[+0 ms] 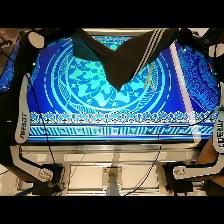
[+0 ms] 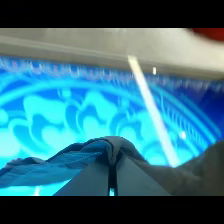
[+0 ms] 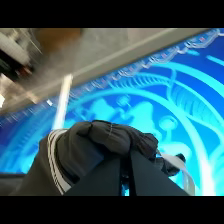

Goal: Fold the clothes and pants, and hang the long-sleeved shirts on hangers.

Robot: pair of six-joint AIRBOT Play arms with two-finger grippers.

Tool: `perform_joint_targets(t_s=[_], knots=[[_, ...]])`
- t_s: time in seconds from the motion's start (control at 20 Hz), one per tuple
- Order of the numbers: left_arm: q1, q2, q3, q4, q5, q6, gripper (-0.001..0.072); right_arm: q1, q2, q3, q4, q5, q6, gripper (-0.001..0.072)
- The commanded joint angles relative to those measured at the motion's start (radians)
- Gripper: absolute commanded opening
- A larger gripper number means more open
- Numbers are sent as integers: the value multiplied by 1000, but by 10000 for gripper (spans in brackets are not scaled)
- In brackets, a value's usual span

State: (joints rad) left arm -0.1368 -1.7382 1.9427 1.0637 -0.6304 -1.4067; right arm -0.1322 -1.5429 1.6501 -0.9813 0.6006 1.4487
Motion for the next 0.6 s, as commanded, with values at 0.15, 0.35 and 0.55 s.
perform_joint_targets(t_s=[0.15,0.35,0.55], knots=[[-7,-188,9,14,-330,0,-1,-26,-1,-42,-494,309,209,14],[-7,-252,9,13,-317,0,1,-51,-2,-130,-522,375,212,16],[-10,-263,9,13,-304,0,49,-45,-24,-149,-480,375,212,203]])
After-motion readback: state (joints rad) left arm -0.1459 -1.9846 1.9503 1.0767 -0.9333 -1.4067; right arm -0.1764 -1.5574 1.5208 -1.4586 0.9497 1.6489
